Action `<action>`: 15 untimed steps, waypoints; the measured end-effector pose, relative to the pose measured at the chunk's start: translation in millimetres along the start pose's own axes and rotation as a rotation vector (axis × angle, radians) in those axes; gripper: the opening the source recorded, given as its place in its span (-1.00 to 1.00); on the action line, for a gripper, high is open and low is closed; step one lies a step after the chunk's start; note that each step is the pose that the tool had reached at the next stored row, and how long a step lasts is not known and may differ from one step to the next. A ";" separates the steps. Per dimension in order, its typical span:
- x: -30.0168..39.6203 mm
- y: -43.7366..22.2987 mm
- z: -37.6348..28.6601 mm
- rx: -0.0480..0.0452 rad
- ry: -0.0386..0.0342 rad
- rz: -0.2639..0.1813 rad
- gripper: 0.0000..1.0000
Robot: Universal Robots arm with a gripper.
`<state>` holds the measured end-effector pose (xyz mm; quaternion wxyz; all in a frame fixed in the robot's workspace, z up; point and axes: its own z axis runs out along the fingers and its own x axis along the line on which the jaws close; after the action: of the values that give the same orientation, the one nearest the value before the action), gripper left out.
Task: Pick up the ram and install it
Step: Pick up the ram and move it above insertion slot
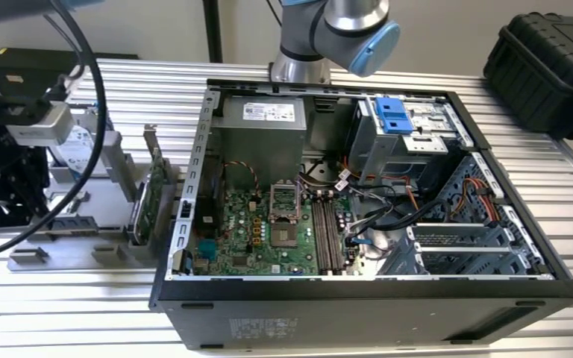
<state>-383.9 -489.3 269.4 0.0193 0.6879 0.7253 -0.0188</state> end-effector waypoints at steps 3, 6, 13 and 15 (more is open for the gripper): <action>-0.1 0.0 -1.6 -0.0001 0.0001 0.000 -1.00; -0.2 0.0 -3.2 -0.0001 0.0001 0.000 -1.00; -0.5 0.1 -7.2 0.0000 0.0001 0.000 -1.00; -0.6 0.1 -8.5 0.0000 0.0000 0.000 -1.00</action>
<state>-383.8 -489.4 277.9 0.0193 0.6878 0.7254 -0.0188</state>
